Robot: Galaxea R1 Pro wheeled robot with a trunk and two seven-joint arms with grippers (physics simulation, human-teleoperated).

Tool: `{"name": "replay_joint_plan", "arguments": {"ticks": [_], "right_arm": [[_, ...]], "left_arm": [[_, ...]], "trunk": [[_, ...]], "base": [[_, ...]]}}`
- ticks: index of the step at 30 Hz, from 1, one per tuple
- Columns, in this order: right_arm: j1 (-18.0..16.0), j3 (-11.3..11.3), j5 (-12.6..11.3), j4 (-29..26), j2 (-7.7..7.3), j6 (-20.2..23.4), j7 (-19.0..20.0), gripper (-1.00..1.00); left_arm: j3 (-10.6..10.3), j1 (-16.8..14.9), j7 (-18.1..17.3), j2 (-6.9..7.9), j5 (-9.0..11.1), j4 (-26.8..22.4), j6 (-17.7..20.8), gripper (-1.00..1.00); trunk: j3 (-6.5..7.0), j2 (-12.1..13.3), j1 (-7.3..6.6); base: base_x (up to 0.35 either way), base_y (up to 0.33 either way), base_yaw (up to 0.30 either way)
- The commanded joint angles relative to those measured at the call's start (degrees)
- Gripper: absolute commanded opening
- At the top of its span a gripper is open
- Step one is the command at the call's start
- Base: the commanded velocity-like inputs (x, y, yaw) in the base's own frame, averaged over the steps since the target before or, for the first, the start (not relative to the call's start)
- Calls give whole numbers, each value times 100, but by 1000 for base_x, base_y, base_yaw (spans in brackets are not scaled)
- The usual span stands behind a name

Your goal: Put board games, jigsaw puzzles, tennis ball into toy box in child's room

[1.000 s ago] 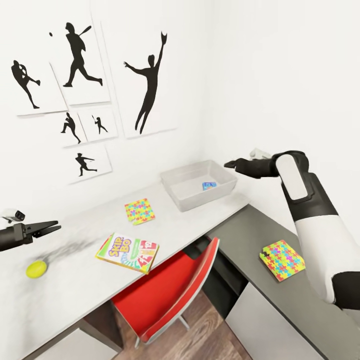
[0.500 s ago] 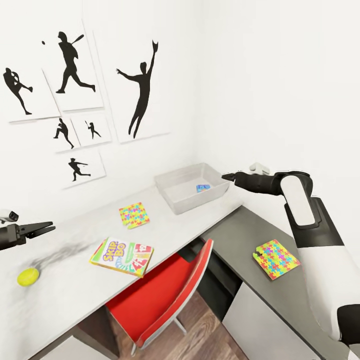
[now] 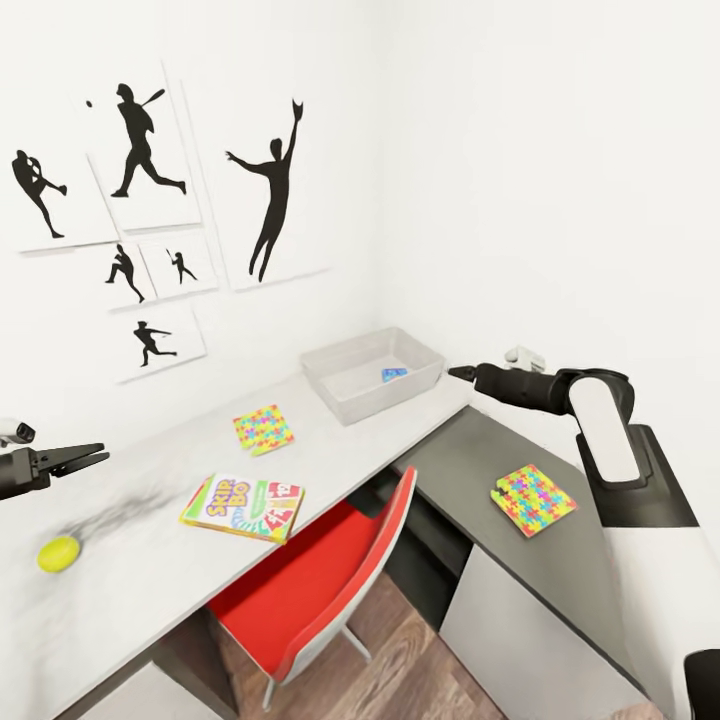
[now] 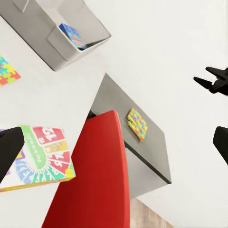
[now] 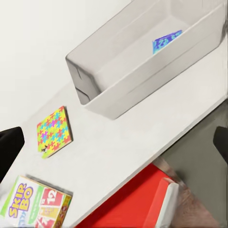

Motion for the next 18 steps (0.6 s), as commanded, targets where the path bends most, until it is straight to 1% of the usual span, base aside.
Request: {"name": "replay_joint_plan", "arguments": {"ticks": [1, 9, 14, 18], "right_arm": [[24, 4, -57, -13, -3, 9, -60, 100], [231, -22, -53, -37, -1, 9, -47, 100], [295, -25, -51, -34, 11, 9, -44, 100], [313, -26, -50, -33, 19, 9, -43, 100]], "left_arm": [[0, -3, -23, 5, -4, 0, 61, 100], [7, -3, -23, 41, -5, 0, 60, 100], [8, -3, -23, 62, -5, 0, 56, 100], [9, -3, -23, 71, -5, 0, 53, 100]], "trunk": [[0, -9, 2], [71, -9, 2], [112, -9, 2], [143, -9, 2]], "base": [[-76, 42, -109], [-166, 124, -133], [-196, 157, -183], [-113, 75, -201]]}}
